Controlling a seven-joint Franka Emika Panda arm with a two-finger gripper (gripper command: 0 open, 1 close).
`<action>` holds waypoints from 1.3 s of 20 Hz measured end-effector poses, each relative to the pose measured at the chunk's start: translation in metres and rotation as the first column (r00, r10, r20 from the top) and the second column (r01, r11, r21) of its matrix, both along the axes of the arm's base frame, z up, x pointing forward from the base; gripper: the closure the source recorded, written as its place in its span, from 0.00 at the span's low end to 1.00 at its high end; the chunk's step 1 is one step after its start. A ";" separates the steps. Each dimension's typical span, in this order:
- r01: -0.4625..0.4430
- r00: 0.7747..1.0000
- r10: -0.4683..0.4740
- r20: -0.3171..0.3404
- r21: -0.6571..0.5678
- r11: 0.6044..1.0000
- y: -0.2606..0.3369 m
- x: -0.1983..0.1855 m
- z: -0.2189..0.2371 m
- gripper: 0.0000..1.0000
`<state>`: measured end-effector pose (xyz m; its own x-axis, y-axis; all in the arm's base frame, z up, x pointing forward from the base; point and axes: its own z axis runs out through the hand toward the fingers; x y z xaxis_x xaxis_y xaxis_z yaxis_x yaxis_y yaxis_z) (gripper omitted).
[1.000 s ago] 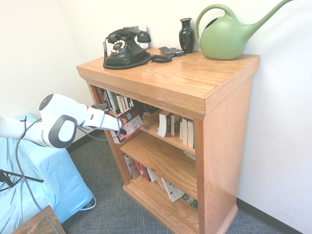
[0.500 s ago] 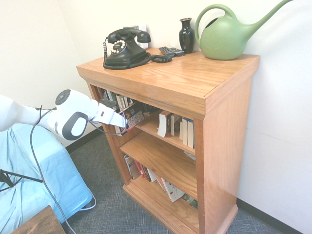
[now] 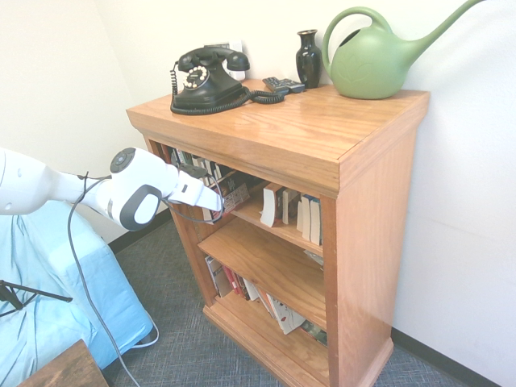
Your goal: Organize the shelf
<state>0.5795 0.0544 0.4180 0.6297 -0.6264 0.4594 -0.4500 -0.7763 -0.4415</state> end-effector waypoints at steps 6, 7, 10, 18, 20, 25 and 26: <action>-0.017 1.000 0.017 0.005 -0.013 1.000 0.008 0.018 -0.006 1.00; -0.019 1.000 0.019 0.005 -0.014 1.000 0.010 0.020 -0.007 1.00; -0.017 1.000 0.018 0.012 -0.022 1.000 0.014 0.027 -0.009 1.00; -0.016 0.999 0.017 0.030 -0.036 0.999 0.028 0.047 -0.013 1.00; -0.014 0.999 0.016 0.033 -0.042 0.999 0.029 0.048 -0.013 0.00; -0.012 0.999 0.014 0.036 -0.059 0.998 0.030 0.052 -0.014 0.00; -0.012 0.999 0.014 0.037 -0.062 0.998 0.030 0.052 -0.014 0.00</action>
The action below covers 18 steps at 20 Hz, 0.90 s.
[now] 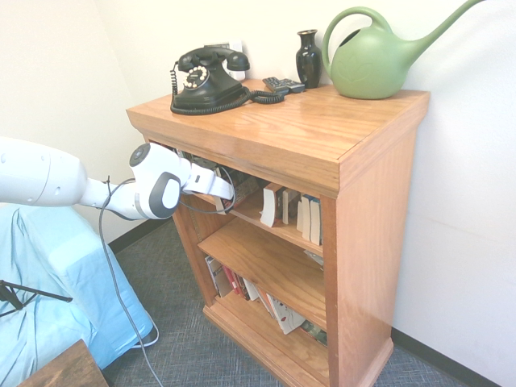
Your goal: Organize the shelf
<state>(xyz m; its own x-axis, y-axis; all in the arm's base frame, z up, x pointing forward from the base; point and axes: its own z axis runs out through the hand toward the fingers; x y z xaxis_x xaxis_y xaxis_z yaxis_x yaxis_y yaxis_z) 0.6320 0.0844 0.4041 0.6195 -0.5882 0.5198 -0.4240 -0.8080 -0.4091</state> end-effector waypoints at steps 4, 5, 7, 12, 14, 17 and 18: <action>0.000 1.000 0.000 -0.005 -0.008 1.000 -0.001 0.001 -0.005 0.00; 0.000 1.000 0.000 -0.005 -0.007 1.000 -0.001 0.001 -0.005 0.00; 0.000 1.000 0.000 -0.004 -0.007 1.000 -0.001 0.001 -0.004 0.00; 0.000 1.000 0.000 -0.005 -0.010 1.000 -0.003 -0.010 0.001 0.00; 0.003 1.000 -0.003 -0.013 -0.013 1.000 -0.007 -0.024 0.002 0.00; -0.001 1.000 0.000 -0.027 -0.022 1.000 -0.012 -0.048 0.000 0.00; -0.002 1.000 0.001 -0.029 -0.022 1.000 -0.013 -0.056 0.000 0.00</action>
